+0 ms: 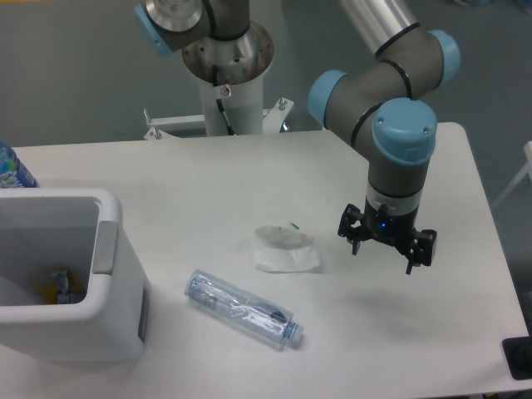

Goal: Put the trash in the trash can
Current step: 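Move the open gripper over the crumpled white tissue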

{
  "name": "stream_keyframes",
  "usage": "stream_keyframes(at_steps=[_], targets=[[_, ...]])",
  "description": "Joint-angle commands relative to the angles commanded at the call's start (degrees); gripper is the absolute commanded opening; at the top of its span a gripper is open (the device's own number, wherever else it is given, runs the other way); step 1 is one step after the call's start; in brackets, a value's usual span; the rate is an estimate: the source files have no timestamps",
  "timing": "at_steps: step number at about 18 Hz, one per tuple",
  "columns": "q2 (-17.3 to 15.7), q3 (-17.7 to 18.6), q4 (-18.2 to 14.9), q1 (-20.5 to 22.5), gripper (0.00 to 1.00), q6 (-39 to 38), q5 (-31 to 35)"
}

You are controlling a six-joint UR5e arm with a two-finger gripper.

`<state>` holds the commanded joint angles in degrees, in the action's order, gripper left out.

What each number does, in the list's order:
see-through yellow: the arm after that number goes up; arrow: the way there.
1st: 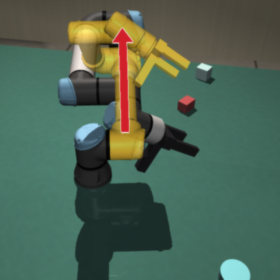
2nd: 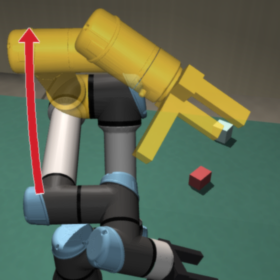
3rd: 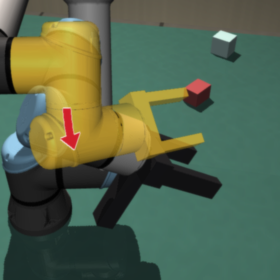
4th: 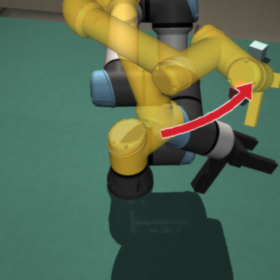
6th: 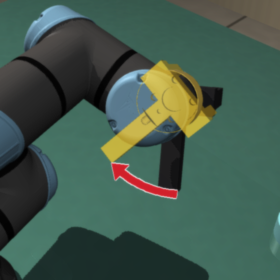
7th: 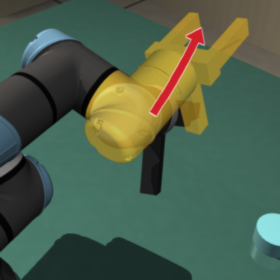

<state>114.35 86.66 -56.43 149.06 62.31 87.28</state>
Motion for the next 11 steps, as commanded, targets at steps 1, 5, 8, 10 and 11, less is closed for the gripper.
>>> stream_keyframes(at_steps=[1,5,8,10,11], targets=[[-0.09,0.0,0.0,0.0,1.0,0.0,0.0],[-1.31,2.28,0.09,-0.09,1.0,-0.09,-0.35],[-3.24,6.05,0.61,-0.35,1.0,-0.18,-0.44],[-4.91,9.65,0.88,-0.79,1.0,-0.26,-0.7],[-5.7,11.5,1.05,-1.49,1.0,-0.35,-0.7]])
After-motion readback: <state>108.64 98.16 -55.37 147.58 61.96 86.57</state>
